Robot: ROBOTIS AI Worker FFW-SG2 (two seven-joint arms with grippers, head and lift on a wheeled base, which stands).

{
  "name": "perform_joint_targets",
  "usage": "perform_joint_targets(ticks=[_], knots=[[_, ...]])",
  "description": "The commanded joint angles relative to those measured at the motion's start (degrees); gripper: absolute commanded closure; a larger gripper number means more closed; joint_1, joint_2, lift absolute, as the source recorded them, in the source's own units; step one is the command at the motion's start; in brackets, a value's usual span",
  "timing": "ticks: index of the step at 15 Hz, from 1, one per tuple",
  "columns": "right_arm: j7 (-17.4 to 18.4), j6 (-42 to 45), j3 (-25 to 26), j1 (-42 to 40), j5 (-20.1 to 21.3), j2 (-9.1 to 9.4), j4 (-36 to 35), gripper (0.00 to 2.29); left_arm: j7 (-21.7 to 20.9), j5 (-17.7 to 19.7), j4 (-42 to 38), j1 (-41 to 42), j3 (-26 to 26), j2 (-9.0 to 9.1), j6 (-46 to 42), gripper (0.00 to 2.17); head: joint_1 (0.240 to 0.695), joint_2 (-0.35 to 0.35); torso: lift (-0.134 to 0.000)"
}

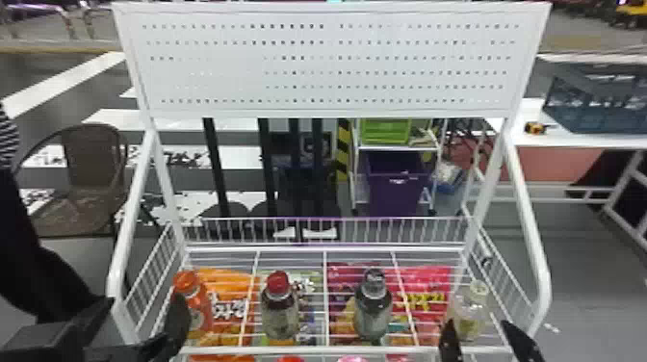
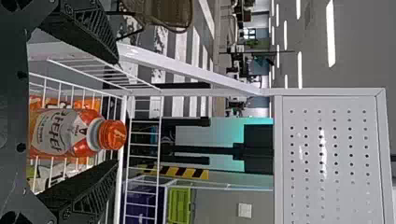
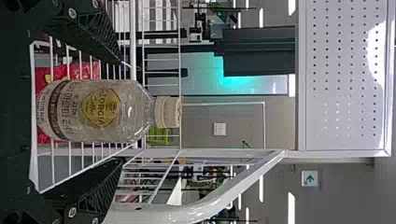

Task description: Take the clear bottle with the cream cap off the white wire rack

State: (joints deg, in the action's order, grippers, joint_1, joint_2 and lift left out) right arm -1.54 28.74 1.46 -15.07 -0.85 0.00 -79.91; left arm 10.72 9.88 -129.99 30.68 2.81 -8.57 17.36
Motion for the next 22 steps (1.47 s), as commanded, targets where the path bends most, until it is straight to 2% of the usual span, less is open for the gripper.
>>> perform_joint_targets(ticks=[1, 7, 9, 12, 13, 18, 22], knots=[[-0.1, -0.8, 0.0, 2.3, 0.0, 0.05, 2.5, 0.14, 0.0, 0.1, 0.0, 0.0, 0.1, -0.22, 0.0, 0.12, 0.499, 0.0, 0.0], [-1.1, -4.4, 0.6, 6.2, -0.9, -0.09, 5.0, 0.14, 0.1, 0.1, -0.4, 0.4, 0.0, -0.22, 0.0, 0.12, 0.499, 0.0, 0.0], [-2.9, -7.4, 0.8, 6.6, -1.8, -0.26, 4.9, 0.24, 0.1, 0.1, -0.3, 0.4, 0.0, -0.22, 0.0, 0.12, 0.499, 0.0, 0.0], [-3.2, -8.5, 0.7, 5.8, -1.7, -0.18, 2.8, 1.21, 0.1, 0.1, -0.2, 0.5, 0.1, -0.22, -0.2, 0.12, 0.499, 0.0, 0.0], [-3.2, -8.5, 0.5, 5.2, -1.6, -0.09, 2.1, 1.3, 0.1, 0.0, -0.2, 0.6, 0.1, -0.22, -0.2, 0.12, 0.499, 0.0, 0.0], [-2.2, -9.0, 0.6, 1.4, -2.1, -0.09, -4.6, 1.3, 0.1, 0.0, 0.1, 0.5, 0.1, -0.22, -0.2, 0.12, 0.499, 0.0, 0.0], [-2.3, -14.8, 1.0, -6.4, -3.0, -0.7, -19.0, 1.29, 0.1, 0.1, 0.0, 0.4, 0.0, -0.04, -0.3, 0.12, 0.499, 0.0, 0.0]])
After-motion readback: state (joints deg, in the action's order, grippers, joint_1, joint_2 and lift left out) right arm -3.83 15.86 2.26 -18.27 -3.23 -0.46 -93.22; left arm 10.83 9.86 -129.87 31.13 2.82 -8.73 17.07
